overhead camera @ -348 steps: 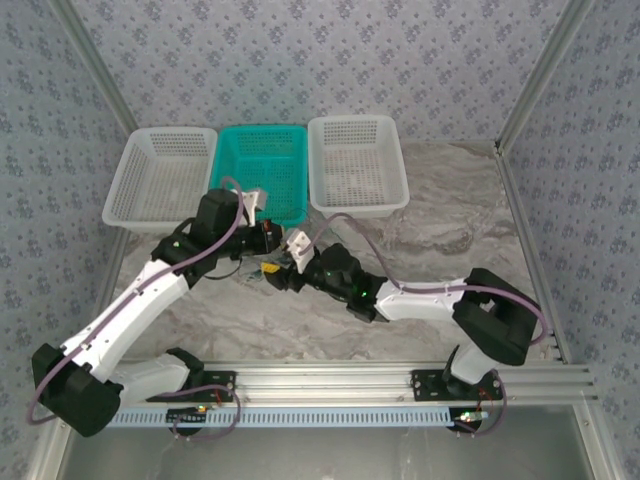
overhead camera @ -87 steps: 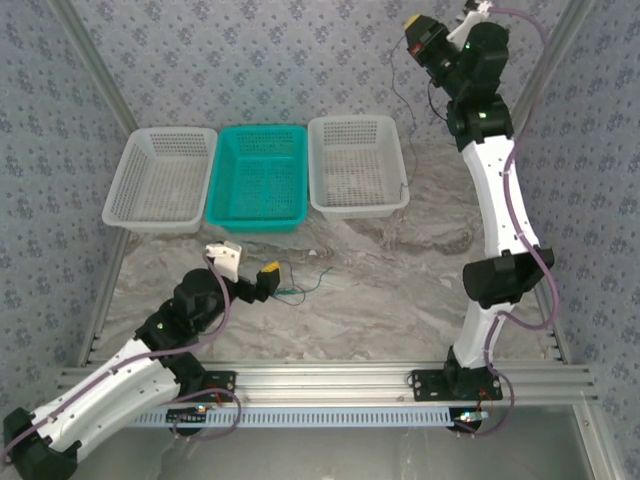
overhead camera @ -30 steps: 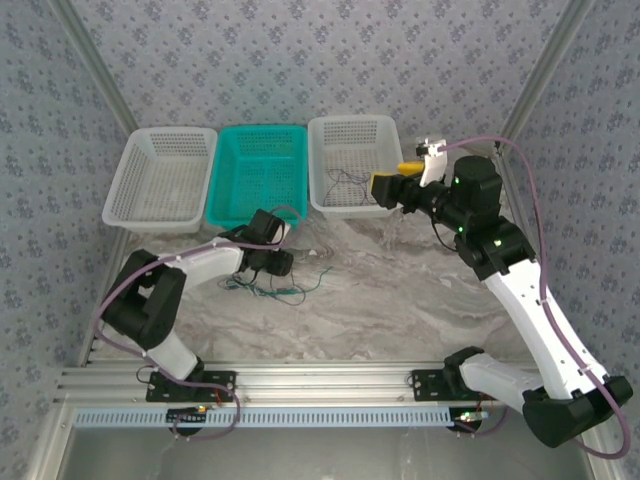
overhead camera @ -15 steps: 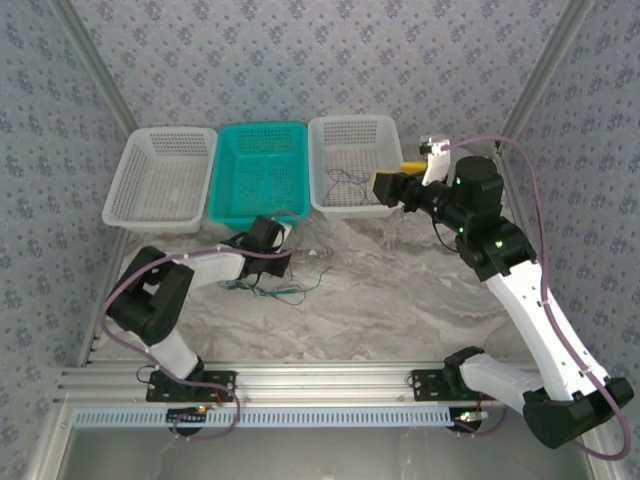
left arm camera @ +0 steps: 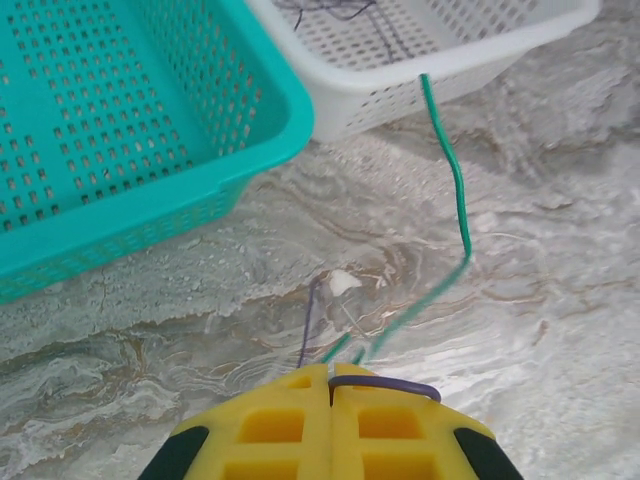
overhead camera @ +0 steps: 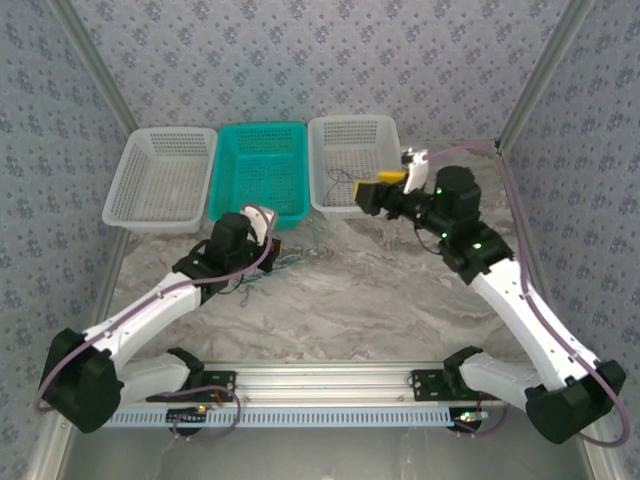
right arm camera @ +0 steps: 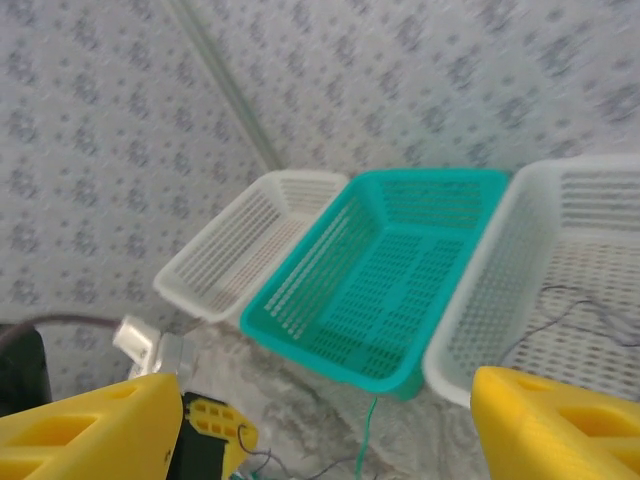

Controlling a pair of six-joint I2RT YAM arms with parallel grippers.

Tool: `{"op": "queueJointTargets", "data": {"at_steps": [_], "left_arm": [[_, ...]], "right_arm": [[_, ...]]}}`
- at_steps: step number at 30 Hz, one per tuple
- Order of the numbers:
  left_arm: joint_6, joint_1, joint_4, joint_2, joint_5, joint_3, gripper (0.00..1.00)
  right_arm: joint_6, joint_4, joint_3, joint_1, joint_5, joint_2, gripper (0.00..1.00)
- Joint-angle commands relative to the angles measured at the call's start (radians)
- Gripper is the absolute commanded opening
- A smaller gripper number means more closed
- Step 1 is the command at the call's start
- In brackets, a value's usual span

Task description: Untangle the cables

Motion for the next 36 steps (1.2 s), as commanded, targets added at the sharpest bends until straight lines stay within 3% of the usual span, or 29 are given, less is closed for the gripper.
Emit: {"op": "queueJointTargets", "data": {"at_steps": [1,4,7,14,16,18,20,22,24,25,28,32,36], "left_arm": [[-0.004,-0.005,-0.05,-0.038,0.039,0.071,0.0],[0.006,-0.013,-0.097,-0.046,0.05,0.131,0.0],[0.02,-0.03,-0.113,-0.058,0.062,0.167,0.0],[0.049,-0.059,-0.14,-0.064,0.087,0.224,0.0],[0.043,-0.063,-0.141,-0.069,0.085,0.231,0.0],[0.037,-0.066,-0.142,-0.078,0.085,0.232,0.0],[0.034,-0.069,-0.14,-0.091,0.079,0.231,0.0],[0.036,-0.071,-0.146,-0.102,0.063,0.23,0.0],[0.04,-0.071,-0.15,-0.114,0.041,0.224,0.01],[0.042,-0.071,-0.154,-0.123,0.027,0.218,0.08],[0.038,-0.072,-0.157,-0.166,-0.026,0.18,0.4],[-0.014,-0.07,-0.122,-0.272,-0.13,0.072,0.52],[-0.201,-0.036,-0.109,-0.392,-0.186,-0.023,0.59]], "right_arm": [[0.013,0.281,-0.129,0.081,-0.079,0.06,0.79],[-0.11,0.439,-0.219,0.178,-0.082,0.128,0.79],[-0.263,0.441,-0.213,0.258,-0.106,0.205,0.78],[-0.338,0.65,-0.215,0.293,-0.148,0.379,0.74],[-0.33,0.675,-0.204,0.294,-0.152,0.426,0.65],[-0.308,0.686,-0.192,0.292,-0.168,0.464,0.48],[-0.269,0.72,-0.192,0.293,-0.177,0.488,0.18],[-0.236,0.749,-0.194,0.291,-0.187,0.497,0.0],[-0.206,0.732,-0.182,0.289,-0.199,0.494,0.0],[-0.188,0.693,-0.165,0.288,-0.198,0.488,0.0],[-0.157,0.557,-0.115,0.278,-0.193,0.464,0.0],[-0.075,0.596,-0.144,0.249,-0.194,0.429,0.0],[0.066,0.519,-0.081,0.232,-0.148,0.383,0.0]]}}
